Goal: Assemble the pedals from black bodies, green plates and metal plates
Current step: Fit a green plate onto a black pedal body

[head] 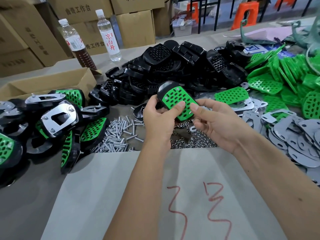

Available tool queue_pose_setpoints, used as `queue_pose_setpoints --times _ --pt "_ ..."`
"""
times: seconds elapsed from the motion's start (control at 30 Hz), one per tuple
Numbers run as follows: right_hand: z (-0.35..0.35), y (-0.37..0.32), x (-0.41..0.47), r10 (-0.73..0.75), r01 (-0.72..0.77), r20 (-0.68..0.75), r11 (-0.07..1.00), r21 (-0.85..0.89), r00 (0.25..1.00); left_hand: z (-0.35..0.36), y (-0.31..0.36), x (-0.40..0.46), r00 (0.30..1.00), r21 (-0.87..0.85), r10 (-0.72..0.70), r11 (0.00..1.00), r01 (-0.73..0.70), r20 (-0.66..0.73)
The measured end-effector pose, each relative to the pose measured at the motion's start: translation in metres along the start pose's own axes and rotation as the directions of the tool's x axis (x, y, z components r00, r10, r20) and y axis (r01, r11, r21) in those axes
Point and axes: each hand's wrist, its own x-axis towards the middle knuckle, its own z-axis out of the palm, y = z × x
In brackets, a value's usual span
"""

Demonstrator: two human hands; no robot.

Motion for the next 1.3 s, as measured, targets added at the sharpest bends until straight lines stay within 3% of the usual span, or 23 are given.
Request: queue_pose_setpoints --times 0.23,0.33,0.43,0.57,0.77,0.83,0.87,0.93,0.97,1.03,1.13,1.3 --pt "-0.005 0.002 0.002 0.045 -0.044 -0.014 0.998 0.049 0.999 0.005 0.0 -0.004 1.0 0.009 0.012 1.0 -0.012 0.007" --pt "-0.004 0.005 0.004 0.036 -0.036 -0.062 0.999 0.0 0.997 0.007 -0.001 -0.004 0.999 0.037 0.035 0.999 -0.035 -0.005" --pt "-0.002 0.006 0.003 -0.023 0.014 -0.093 0.994 -0.105 0.995 0.005 0.002 -0.005 1.0 -0.067 -0.025 0.997 0.024 -0.006" --pt "-0.001 0.004 0.001 -0.033 0.031 -0.023 0.993 -0.113 0.999 0.006 0.004 -0.006 0.999 -0.08 -0.037 0.996 0.033 -0.04" --pt "0.005 0.006 0.003 -0.157 0.108 -0.216 0.969 -0.222 0.964 0.015 0.001 -0.008 0.998 -0.003 -0.04 0.999 0.04 -0.047" --pt "0.002 0.007 0.002 -0.35 0.212 -0.223 0.855 -0.473 0.91 0.019 0.002 -0.009 0.995 -0.03 -0.1 0.995 0.1 0.003" --pt "0.001 0.007 0.002 -0.473 0.268 -0.171 0.721 -0.639 0.864 0.02 0.004 -0.01 0.989 -0.061 -0.144 0.987 0.146 0.039" --pt "0.0 0.007 0.001 -0.649 0.339 0.03 0.357 -0.87 0.76 0.022 0.007 -0.011 0.973 -0.126 -0.212 0.967 0.222 0.087" --pt "0.001 0.006 0.0 -0.681 0.356 0.129 0.204 -0.912 0.721 0.021 0.009 -0.011 0.968 -0.156 -0.228 0.958 0.242 0.103" --pt "0.006 0.006 -0.002 -0.67 0.388 0.261 0.044 -0.921 0.695 0.019 0.01 -0.011 0.967 -0.175 -0.233 0.953 0.248 0.102" --pt "0.013 0.008 -0.005 -0.623 0.425 0.317 0.028 -0.905 0.715 0.012 0.014 -0.009 0.968 -0.187 -0.244 0.95 0.25 0.057" --pt "0.006 0.008 -0.003 -0.573 0.482 0.303 0.188 -0.856 0.761 0.004 0.01 -0.002 0.956 -0.226 -0.288 0.93 0.291 0.045"
